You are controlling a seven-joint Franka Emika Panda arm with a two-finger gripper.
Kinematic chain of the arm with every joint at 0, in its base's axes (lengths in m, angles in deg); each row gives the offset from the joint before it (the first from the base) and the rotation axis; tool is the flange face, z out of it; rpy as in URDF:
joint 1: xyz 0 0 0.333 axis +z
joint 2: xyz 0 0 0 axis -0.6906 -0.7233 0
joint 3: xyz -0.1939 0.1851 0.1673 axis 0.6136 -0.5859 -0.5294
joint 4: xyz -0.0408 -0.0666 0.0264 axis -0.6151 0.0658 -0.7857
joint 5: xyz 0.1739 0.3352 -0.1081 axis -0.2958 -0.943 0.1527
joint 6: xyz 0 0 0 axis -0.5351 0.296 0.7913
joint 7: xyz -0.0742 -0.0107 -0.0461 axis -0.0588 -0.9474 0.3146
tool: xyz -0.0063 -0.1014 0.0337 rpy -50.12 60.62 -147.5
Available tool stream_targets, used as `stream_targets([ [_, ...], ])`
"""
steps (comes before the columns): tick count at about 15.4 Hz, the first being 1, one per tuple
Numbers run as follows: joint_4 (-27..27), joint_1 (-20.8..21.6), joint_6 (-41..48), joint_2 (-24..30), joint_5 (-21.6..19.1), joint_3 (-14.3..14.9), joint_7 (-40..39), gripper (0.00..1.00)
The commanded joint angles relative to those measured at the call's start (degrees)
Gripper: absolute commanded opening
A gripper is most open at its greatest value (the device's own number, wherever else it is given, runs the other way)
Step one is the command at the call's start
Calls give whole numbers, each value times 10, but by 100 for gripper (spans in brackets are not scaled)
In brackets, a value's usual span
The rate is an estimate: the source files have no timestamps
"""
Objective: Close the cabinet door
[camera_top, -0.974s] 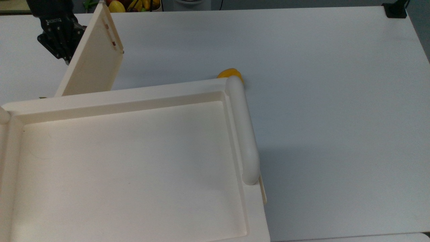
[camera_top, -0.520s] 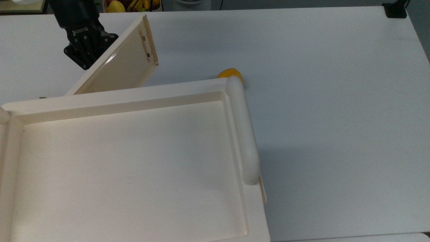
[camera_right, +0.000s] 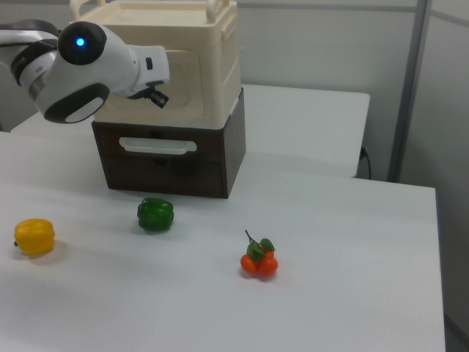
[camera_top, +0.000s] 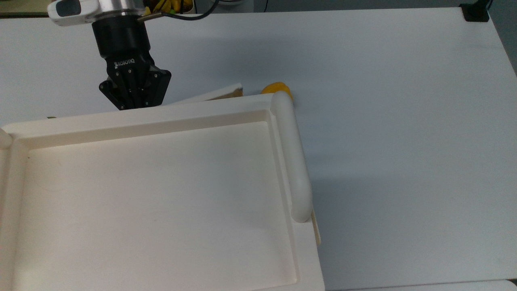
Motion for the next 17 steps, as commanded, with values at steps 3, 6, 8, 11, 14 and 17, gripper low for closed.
stream_targets([
  [3,25,11,-62,-32,-16,-20,-7,0],
  [6,23,14,-79,-34,-15,-25,-7,0],
  [8,24,14,-81,-36,-15,-26,-8,0],
  [11,30,17,-85,-46,-15,-31,-8,0],
  [14,34,22,-121,-54,-15,-42,-8,0],
  [17,35,24,-128,-57,-14,-43,-7,0],
])
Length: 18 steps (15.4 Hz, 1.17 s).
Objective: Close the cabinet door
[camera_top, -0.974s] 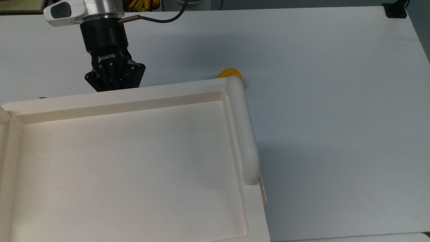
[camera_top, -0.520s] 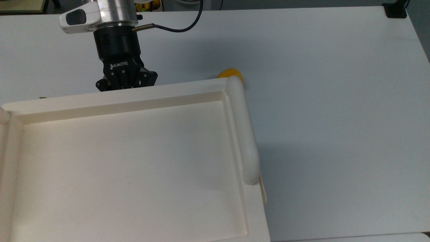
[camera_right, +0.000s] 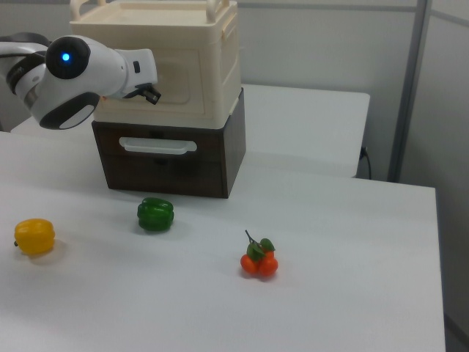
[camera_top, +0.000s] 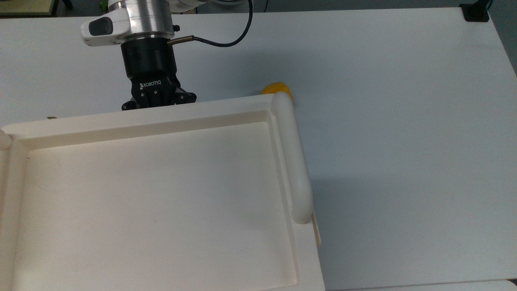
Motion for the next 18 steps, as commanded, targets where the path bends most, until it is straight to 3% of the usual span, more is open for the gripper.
stream_targets([
  [1,10,7,-18,-7,-11,-2,-11,0],
  [5,-65,-8,48,72,-1,-2,-26,0],
  [7,-108,-15,153,117,15,10,-51,17],
  [8,-126,-17,196,137,34,20,-49,33],
  [9,-143,-17,237,156,61,33,-47,41],
  [10,-152,-17,286,174,97,45,-39,55],
  [13,-138,-10,456,207,221,83,68,81],
  [14,-136,-7,498,218,262,85,119,100],
  [16,-122,4,568,239,322,92,189,100],
  [18,-102,7,637,256,332,95,200,100],
])
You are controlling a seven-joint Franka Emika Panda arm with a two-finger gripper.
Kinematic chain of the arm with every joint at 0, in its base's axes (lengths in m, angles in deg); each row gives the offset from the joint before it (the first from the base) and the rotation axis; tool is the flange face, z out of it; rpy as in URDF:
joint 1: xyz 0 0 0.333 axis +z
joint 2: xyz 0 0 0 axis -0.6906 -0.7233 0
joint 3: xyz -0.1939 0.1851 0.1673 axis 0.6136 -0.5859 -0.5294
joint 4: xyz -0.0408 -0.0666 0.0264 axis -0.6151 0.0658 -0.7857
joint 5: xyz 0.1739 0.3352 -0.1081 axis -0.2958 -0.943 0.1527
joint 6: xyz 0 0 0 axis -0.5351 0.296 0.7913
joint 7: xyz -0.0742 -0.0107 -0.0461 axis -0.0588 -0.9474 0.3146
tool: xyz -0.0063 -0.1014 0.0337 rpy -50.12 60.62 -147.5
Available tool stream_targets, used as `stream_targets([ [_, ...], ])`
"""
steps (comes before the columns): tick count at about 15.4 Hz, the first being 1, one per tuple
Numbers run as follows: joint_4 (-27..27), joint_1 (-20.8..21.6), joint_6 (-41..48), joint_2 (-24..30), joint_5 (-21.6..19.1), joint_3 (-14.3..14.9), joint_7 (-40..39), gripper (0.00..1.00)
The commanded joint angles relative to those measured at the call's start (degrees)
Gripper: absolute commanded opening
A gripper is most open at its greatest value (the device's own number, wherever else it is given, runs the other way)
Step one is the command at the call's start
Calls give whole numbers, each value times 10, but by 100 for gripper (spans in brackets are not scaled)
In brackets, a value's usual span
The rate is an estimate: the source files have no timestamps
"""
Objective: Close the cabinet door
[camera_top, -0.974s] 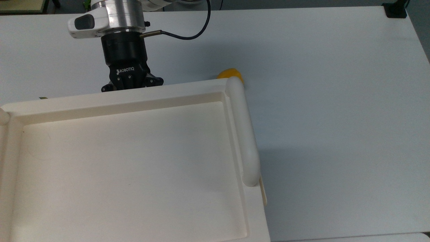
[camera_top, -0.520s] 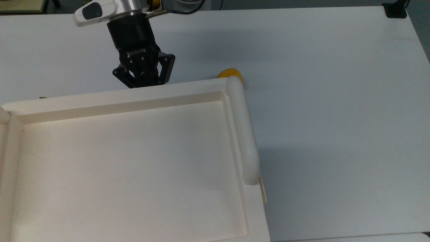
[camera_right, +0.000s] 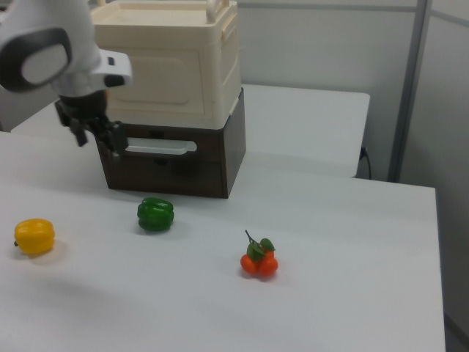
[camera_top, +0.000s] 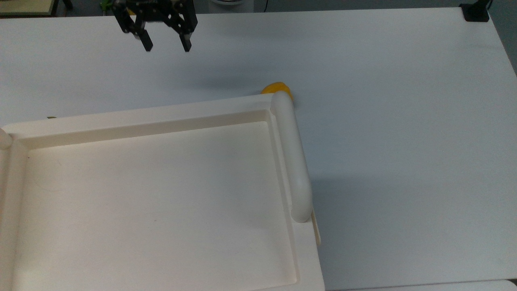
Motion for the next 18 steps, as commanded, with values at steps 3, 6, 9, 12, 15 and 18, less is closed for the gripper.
stream_targets([
  [3,37,48,180,60,40,38,49,100],
  [6,72,76,235,60,83,31,70,100],
  [9,76,86,226,53,90,0,115,100],
  [12,53,78,158,47,96,-41,111,100],
  [15,44,81,124,43,93,-40,75,100],
  [18,42,84,122,39,94,-38,70,100],
])
